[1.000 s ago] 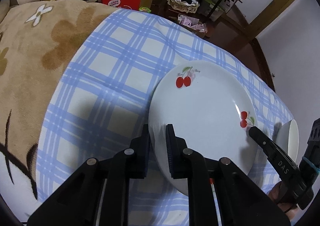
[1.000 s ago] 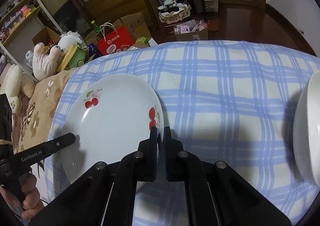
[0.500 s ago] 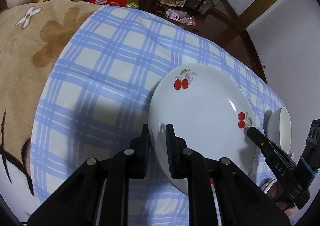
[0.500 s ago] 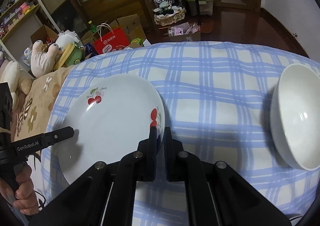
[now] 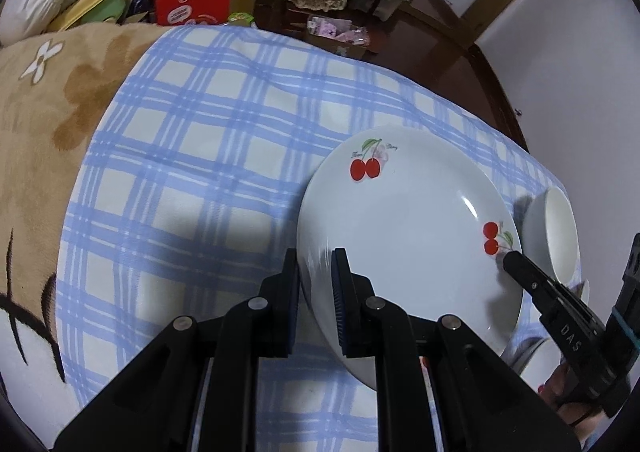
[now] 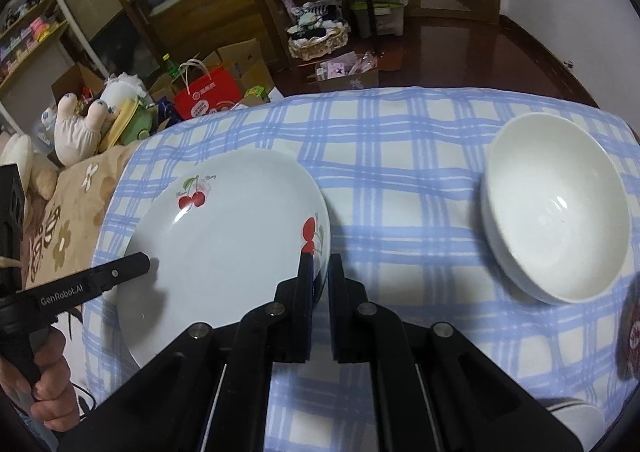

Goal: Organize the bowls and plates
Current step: 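Lift the plate with the left gripper while the right gripper lifts its plate, then carry the plate with the left gripper toward the bowls while the right gripper lowers its plate onto the stack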

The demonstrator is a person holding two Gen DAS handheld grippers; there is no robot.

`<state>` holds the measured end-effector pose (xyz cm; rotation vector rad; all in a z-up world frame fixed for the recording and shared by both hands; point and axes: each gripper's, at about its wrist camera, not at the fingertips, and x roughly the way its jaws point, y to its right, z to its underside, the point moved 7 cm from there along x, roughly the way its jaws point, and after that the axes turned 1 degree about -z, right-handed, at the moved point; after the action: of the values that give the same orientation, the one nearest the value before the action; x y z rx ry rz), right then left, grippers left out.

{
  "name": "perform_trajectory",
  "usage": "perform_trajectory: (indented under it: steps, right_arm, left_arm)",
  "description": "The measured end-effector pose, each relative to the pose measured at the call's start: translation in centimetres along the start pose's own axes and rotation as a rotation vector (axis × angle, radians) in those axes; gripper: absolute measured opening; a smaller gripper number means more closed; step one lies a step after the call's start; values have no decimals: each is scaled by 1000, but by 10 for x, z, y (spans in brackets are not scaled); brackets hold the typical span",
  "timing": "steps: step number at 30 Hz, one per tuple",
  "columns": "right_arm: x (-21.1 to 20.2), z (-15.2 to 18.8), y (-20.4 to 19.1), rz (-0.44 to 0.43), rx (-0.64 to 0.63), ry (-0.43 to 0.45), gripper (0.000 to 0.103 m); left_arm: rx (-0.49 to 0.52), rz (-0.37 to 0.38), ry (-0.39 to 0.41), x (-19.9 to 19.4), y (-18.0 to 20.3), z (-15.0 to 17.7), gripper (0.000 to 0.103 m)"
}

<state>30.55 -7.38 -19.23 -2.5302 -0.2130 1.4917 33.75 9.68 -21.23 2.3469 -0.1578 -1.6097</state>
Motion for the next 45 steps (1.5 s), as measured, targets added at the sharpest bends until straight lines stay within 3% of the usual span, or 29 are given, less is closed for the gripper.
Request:
perform_trajectory:
  steps: [12, 21, 36, 45]
  right_arm:
    - [-43, 16, 23, -5, 69, 47, 7]
    - [-82, 39, 54, 24, 106, 68, 7]
    - [-163, 90, 95, 88, 149, 156, 7]
    - [-190, 121, 117, 105, 187, 177, 8]
  left_arm:
    - [67, 49, 17, -26, 34, 16, 15]
    - [128, 63, 16, -35, 70, 49, 15]
    - [284, 114, 60, -85, 136, 114, 15]
    - [367, 99, 79, -93, 166, 143, 15]
